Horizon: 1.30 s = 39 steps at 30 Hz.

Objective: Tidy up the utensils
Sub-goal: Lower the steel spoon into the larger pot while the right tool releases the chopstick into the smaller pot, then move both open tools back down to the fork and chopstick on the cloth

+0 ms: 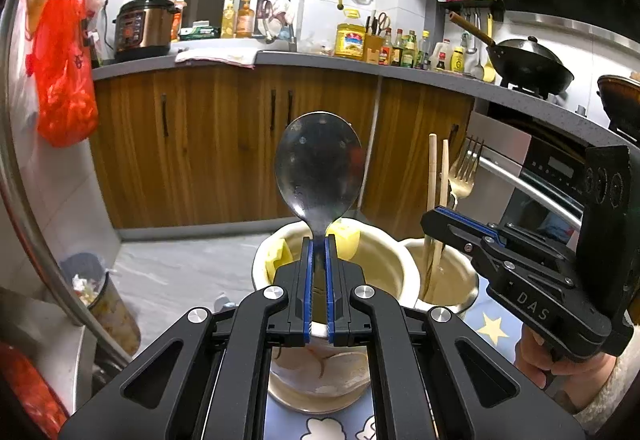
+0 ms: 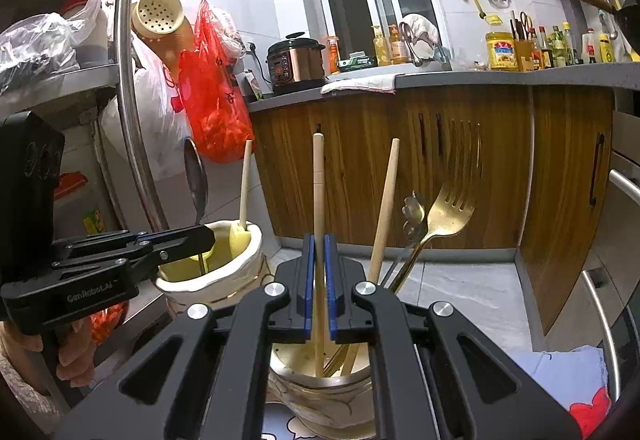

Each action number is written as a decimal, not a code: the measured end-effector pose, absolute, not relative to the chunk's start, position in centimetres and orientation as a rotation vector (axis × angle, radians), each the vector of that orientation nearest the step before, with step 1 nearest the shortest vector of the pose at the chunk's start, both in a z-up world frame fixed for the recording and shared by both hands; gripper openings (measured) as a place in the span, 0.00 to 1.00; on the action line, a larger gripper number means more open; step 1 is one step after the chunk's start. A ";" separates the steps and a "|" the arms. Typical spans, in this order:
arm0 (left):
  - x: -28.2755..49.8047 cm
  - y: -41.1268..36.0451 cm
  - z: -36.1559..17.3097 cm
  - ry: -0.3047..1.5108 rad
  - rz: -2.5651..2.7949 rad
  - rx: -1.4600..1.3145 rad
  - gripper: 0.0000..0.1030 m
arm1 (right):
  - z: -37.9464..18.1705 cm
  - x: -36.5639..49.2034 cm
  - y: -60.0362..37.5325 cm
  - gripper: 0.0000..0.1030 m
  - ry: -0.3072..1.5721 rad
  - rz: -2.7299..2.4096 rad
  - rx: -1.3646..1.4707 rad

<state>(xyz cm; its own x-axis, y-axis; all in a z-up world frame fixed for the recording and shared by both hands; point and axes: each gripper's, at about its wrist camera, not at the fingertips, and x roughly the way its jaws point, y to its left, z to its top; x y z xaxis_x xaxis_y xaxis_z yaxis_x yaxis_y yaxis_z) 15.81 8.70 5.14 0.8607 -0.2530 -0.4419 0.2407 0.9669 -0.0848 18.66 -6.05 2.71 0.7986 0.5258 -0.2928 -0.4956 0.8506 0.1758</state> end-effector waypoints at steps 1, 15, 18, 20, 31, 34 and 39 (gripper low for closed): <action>15.8 8.7 5.2 0.466 -0.257 -0.026 0.06 | 2.7 18.8 -5.9 0.05 0.343 0.550 0.092; 16.6 8.7 5.4 0.457 -0.232 -0.034 0.07 | 1.9 20.7 -5.7 0.05 0.397 0.561 0.134; 16.6 8.7 5.4 0.455 -0.235 -0.031 0.11 | 1.7 20.8 -5.7 0.05 0.396 0.564 0.137; 16.6 8.8 5.5 0.455 -0.237 -0.032 0.12 | 1.8 20.8 -5.8 0.05 0.395 0.563 0.136; 16.6 8.9 5.6 0.456 -0.257 -0.053 0.21 | 1.8 20.7 -6.1 0.29 0.402 0.574 0.157; 16.5 9.0 5.7 0.463 -0.263 -0.058 0.24 | 2.0 20.4 -6.0 0.32 0.402 0.572 0.141; 15.6 9.1 6.6 0.474 -0.279 -0.062 0.42 | 2.6 19.3 -6.5 0.45 0.426 0.574 0.143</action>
